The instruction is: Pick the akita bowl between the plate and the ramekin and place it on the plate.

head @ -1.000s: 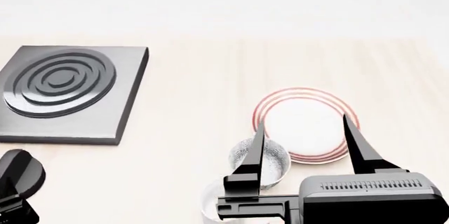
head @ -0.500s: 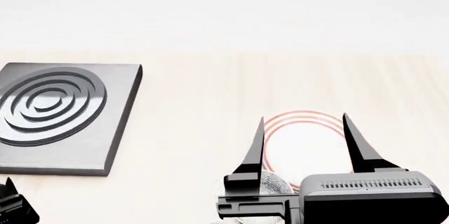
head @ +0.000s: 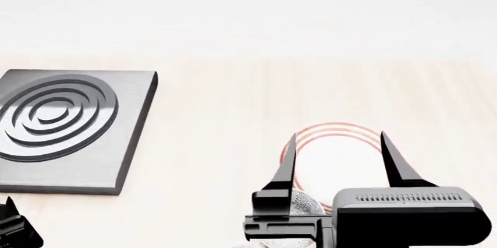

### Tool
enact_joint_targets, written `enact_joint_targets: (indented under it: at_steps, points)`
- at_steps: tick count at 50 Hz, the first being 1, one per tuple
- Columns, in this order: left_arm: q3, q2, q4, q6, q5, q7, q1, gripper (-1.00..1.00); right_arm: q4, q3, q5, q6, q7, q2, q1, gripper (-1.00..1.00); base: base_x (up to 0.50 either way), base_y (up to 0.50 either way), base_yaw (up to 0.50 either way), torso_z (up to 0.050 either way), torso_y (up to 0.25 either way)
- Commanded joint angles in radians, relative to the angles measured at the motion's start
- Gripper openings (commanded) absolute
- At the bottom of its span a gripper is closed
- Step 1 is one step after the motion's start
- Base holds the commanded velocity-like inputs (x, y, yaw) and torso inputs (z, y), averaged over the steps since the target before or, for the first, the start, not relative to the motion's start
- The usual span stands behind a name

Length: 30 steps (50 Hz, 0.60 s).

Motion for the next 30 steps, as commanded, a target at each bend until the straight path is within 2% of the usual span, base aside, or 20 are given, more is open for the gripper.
enact_joint_targets:
  at_steps: [1,11,21,22,24,26,29,30]
  points:
    - [0.002,-0.001,-0.007,0.004,-0.003,0.000,-0.002,1.00,0.019,0.030,0.042,0.069,0.023,-0.028,0.021,1.00,0.00,0.00,0.00,0.000,0.000]
    - [0.004,-0.001,-0.009,0.005,-0.005,-0.004,-0.002,1.00,0.027,0.047,0.086,0.186,0.042,-0.037,0.052,1.00,0.00,0.00,0.00,0.000,0.000]
    - [0.005,-0.002,-0.017,0.008,-0.008,-0.006,-0.007,1.00,0.071,0.050,0.098,0.201,0.038,-0.033,0.083,1.00,0.00,0.00,0.00,0.000,0.000]
    - [0.005,-0.002,-0.016,0.008,-0.008,-0.007,-0.006,1.00,0.079,0.085,0.161,0.262,0.014,-0.050,0.096,1.00,0.00,0.00,0.00,0.000,0.000]
    - [0.005,-0.003,-0.009,0.004,-0.010,-0.009,-0.003,1.00,0.086,0.058,0.125,0.255,0.031,-0.032,0.109,1.00,0.00,0.00,0.00,0.000,0.000]
    - [0.004,-0.003,-0.003,0.004,-0.014,-0.009,-0.001,1.00,0.088,0.077,0.165,0.268,0.004,-0.041,0.112,1.00,0.00,0.00,0.00,0.000,0.000]
    - [0.004,-0.003,-0.003,0.001,-0.015,-0.013,-0.002,1.00,0.110,-0.023,0.074,0.264,0.043,0.015,0.131,1.00,0.00,0.00,0.00,0.000,0.000]
    - [0.003,-0.003,-0.008,0.002,-0.015,-0.012,-0.004,1.00,0.115,-0.012,0.080,0.291,0.052,0.007,0.137,1.00,0.00,0.00,0.00,0.000,0.000]
